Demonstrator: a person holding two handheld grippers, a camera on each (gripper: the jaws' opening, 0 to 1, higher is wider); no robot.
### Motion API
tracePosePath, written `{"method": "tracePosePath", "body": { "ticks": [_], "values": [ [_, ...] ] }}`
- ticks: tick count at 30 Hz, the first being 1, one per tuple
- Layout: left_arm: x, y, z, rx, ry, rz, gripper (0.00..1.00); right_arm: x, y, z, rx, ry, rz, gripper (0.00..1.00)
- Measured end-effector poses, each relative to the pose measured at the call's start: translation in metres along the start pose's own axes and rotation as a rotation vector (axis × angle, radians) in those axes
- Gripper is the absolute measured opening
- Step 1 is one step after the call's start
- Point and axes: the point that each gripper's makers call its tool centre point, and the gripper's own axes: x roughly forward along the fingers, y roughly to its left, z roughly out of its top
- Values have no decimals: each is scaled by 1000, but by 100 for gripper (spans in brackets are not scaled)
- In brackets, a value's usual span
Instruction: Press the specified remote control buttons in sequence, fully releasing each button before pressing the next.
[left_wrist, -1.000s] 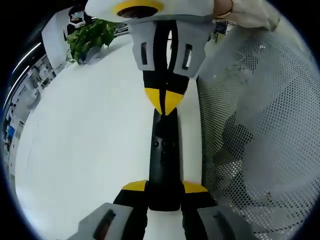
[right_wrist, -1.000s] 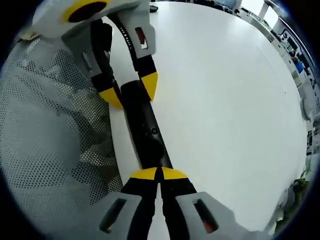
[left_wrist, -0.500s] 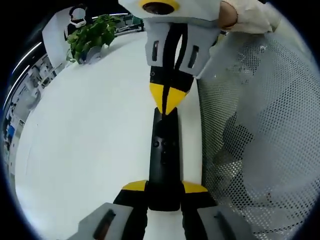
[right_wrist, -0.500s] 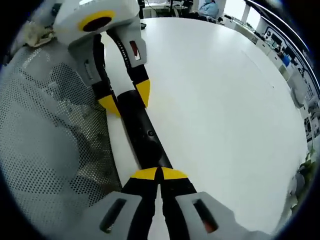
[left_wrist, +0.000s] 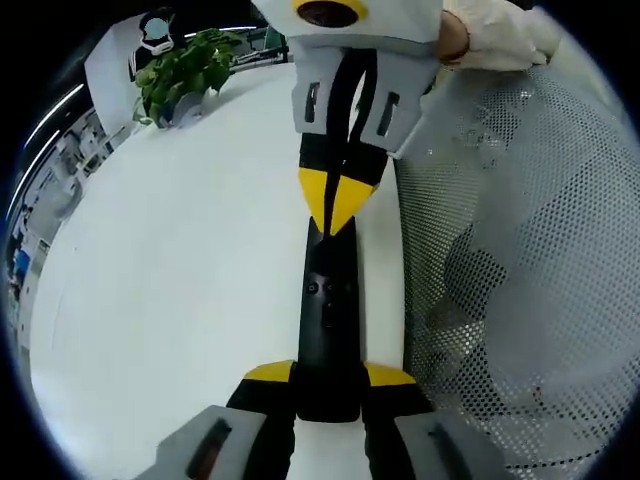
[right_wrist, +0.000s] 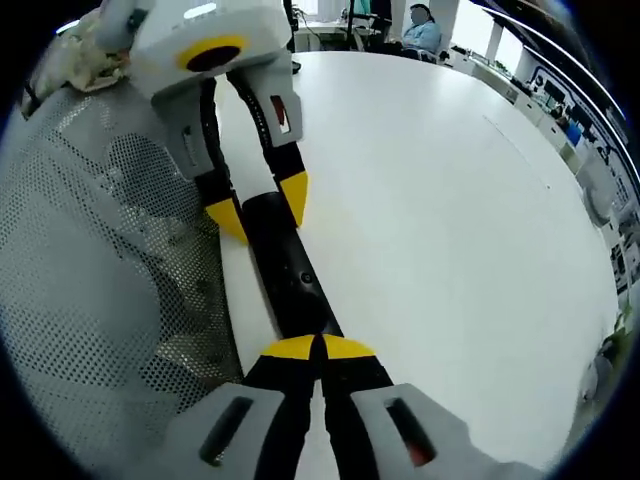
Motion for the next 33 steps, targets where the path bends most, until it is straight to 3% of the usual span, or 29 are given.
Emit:
{"method": "tracePosePath", "body": {
  "ticks": [1,19,28,33],
  "values": [
    [0,0,0,0,-1,0,25,-1,-3,0,-32,12,-17,0],
    [0,-1,0,2,-4,0,25,1,-3,0,-58,46,-16,0],
    [0,0,0,2,-6,0,25,2,-5,1,-15,105,21,0],
    [0,0,0,2,-8,-1,25,2,-3,0,-83,136,14,0]
  ]
}}
